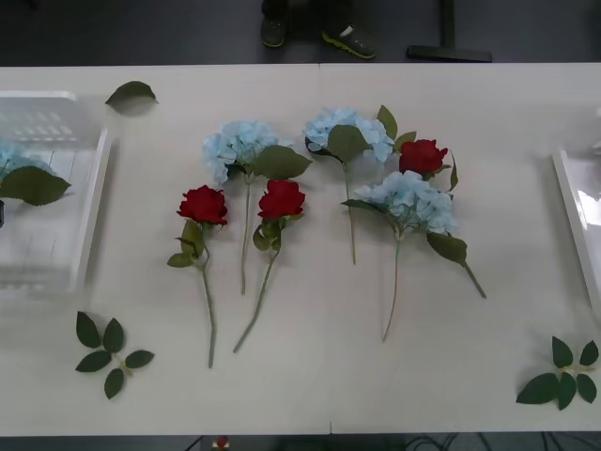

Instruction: Place the red flowers into the right box and the blue flowers into the left box. If a person shows an open palm, hand one flower to the person first, then continue sorting.

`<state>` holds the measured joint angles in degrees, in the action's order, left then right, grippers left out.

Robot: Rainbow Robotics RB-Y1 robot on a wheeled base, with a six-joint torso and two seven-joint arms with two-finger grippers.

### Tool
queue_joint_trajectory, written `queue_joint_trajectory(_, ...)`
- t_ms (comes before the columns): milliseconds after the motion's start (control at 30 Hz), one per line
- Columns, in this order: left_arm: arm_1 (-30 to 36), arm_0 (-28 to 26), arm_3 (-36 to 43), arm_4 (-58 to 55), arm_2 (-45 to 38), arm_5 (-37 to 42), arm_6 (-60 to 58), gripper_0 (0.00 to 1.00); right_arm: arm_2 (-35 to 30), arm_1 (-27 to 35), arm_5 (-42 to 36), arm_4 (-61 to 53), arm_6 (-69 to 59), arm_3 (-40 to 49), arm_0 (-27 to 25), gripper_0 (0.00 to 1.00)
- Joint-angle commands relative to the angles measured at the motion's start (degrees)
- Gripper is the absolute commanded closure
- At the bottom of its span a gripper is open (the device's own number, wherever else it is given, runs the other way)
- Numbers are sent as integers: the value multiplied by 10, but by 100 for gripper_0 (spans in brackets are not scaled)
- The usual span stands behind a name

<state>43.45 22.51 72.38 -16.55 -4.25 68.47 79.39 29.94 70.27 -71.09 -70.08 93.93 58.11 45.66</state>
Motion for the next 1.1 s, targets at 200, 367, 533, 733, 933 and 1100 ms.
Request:
queue_joint_trajectory(200, 15, 24, 11, -39, -30, 49, -14, 0, -14, 65, -72, -102, 28, 188, 7, 15)
queue_joint_trajectory(367, 15, 45, 33, -95, -67, 143, 34, 0, 18, 61, -55, -96, 23, 280, -9, 15)
queue_joint_trajectory(533, 32, 61, 93, -146, -111, 267, 53, 0, 61, 22, -34, -38, 2, 333, -21, 15)
queue_joint_trajectory(733, 37, 62, 194, -207, -111, 340, 27, 0, 64, -42, -41, 32, -51, 324, -27, 15)
queue_joint_trajectory(933, -1, 62, 240, -277, -90, 345, -53, 0, 64, -98, -41, 83, -73, 292, -36, 16)
queue_joint_trajectory(1100, -42, 64, 283, -266, -39, 342, -126, 0, 64, -124, -38, 112, -74, 269, -42, 15)
